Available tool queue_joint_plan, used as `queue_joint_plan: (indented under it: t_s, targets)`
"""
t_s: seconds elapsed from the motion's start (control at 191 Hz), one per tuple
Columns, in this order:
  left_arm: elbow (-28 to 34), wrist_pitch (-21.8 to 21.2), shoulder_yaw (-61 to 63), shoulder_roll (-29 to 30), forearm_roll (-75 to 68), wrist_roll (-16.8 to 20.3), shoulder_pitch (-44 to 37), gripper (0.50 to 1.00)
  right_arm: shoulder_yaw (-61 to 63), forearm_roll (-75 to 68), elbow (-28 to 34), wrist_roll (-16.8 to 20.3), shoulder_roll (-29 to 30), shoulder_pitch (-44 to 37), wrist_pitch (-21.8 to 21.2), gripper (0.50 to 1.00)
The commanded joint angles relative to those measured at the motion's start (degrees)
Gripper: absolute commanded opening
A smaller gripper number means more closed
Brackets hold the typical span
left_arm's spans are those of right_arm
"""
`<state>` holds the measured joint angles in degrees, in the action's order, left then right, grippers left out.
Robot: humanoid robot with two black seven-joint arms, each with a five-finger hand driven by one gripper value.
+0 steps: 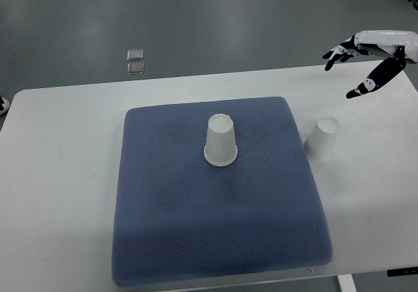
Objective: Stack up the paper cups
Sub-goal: 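Swing the right hand down and over toward the loose white cup, then close the right hand's fingers around the loose white paper cup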
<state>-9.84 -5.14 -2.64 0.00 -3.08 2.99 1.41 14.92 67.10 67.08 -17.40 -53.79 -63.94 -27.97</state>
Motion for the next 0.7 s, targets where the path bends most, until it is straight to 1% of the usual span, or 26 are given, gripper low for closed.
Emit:
queue_joint_plan:
  t_s: [0.0,0.131,0.204,0.283,0.393,0.565,0.696]
  targets:
    - [0.09,-0.04,0.00,0.00,0.00,0.00,0.00,1.000,-1.65,6.82,2.18,0.00,0.35,0.13,3.62,0.907]
    - [0.09,-0.04,0.00,0.00,0.09,0.00,0.00,1.000,-5.16,14.90,3.41,0.00,2.90,0.57,8.80,0.907]
    - [0.00,0.04,0.00,0.00,0.00,0.00,0.00,1.000,-6.92,17.36,3.50,0.00,4.30,0.66,11.79,0.907]
    - [0.00,0.05,0.00,0.00,0.00,0.00,0.00,1.000,-8.68,18.77,3.50,0.00,5.27,0.66,14.08,0.907]
    - [0.00,0.05,0.00,0.00,0.00,0.00,0.00,1.000,-9.65,19.30,3.32,0.00,5.97,0.66,15.49,0.907]
    - [0.00,0.05,0.00,0.00,0.00,0.00,0.00,1.000,-11.76,21.50,2.97,0.00,6.42,0.66,16.01,0.907]
    - [0.00,0.05,0.00,0.00,0.00,0.00,0.00,1.000,-12.99,22.38,1.83,0.09,8.00,1.10,17.86,0.907]
